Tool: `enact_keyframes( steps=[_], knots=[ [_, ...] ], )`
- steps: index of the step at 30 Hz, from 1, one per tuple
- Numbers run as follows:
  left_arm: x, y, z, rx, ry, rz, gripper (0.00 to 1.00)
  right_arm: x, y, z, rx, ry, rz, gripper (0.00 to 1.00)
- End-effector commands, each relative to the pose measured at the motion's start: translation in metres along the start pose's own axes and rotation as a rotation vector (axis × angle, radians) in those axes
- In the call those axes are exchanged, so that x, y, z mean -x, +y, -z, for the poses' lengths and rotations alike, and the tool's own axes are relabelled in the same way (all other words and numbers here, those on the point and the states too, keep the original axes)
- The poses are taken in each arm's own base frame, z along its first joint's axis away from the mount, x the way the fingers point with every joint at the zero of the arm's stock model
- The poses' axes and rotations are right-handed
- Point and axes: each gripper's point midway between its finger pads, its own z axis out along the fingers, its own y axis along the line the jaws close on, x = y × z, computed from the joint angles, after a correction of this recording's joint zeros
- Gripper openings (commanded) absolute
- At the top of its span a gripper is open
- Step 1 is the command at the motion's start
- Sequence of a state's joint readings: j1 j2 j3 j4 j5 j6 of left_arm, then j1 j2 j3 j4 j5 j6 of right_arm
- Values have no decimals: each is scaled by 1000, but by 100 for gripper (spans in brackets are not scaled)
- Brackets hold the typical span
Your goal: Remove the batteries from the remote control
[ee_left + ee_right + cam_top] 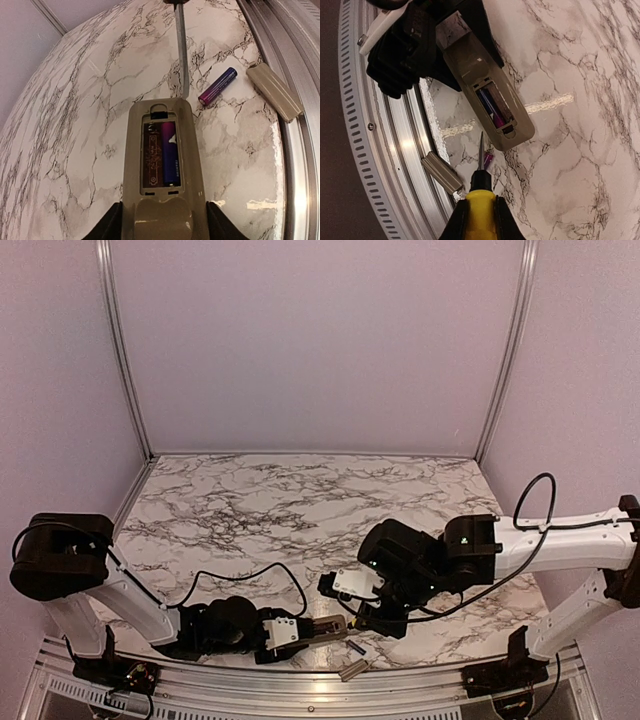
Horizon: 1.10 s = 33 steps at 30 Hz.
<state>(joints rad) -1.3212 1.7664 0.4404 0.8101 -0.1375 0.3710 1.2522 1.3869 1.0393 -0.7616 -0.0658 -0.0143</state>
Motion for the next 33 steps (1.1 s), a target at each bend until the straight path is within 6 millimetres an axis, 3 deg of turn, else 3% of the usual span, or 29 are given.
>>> enact_keyframes(
  steps=[1, 15, 29, 33],
  knots=[
    [-4, 9, -4, 46, 25, -11, 0, 23, 1, 4, -7, -59, 44, 0],
    [-9, 16, -14, 95, 83, -73, 0, 33, -9, -5, -59, -53, 90, 0],
    [-7, 16, -12, 94, 75, -69, 0, 19, -31, -21, -96, 16, 87, 0],
    [-8, 16, -13, 97, 78, -67, 0, 18, -21, -24, -37, 14, 88, 0]
  ],
)
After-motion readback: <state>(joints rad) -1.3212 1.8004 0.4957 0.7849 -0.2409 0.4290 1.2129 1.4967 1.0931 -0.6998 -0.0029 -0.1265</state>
